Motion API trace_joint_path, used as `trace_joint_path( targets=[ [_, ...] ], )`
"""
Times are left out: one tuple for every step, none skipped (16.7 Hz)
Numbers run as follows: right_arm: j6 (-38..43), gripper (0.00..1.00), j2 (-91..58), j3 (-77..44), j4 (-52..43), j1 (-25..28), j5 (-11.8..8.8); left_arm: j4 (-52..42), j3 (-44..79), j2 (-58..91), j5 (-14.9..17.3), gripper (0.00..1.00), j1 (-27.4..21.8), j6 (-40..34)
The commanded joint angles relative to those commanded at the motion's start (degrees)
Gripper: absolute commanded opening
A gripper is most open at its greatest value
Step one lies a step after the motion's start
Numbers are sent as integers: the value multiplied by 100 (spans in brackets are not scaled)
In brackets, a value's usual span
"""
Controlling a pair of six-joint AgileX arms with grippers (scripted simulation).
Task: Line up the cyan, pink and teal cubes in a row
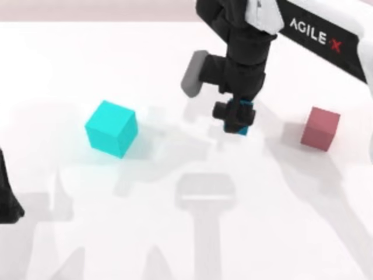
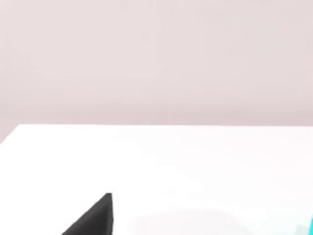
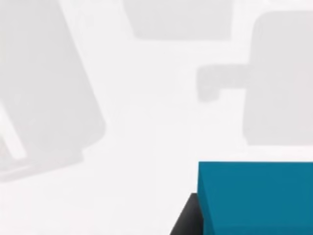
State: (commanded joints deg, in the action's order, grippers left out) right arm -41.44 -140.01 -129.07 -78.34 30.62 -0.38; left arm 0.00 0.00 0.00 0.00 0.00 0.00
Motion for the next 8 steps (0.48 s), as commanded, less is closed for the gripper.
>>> trace_joint_path(
  targets=[
    [-29,0,68,72,31,16,-2,0,0,0,0,100,0,0],
    [-77,0,184,205,85,42,-4,0,0,0,0,100,0,0],
    [-141,0,342,398,156,74,-7,0,0,0,0,100,0,0],
    [-218,0,529,652,240,111,-11,0,0,0,0,100,0,0],
    [-304,0,739,949,332,151,-15,0,0,0,0,100,0,0],
    [-397,0,965,1286,430,193,-19,0,0,0,0,100,0,0],
    [-496,0,1202,1662,531,238,-25,0,0,0,0,100,0,0],
    [-599,0,1444,2064,632,285,-30,0,0,0,0,100,0,0]
  ],
)
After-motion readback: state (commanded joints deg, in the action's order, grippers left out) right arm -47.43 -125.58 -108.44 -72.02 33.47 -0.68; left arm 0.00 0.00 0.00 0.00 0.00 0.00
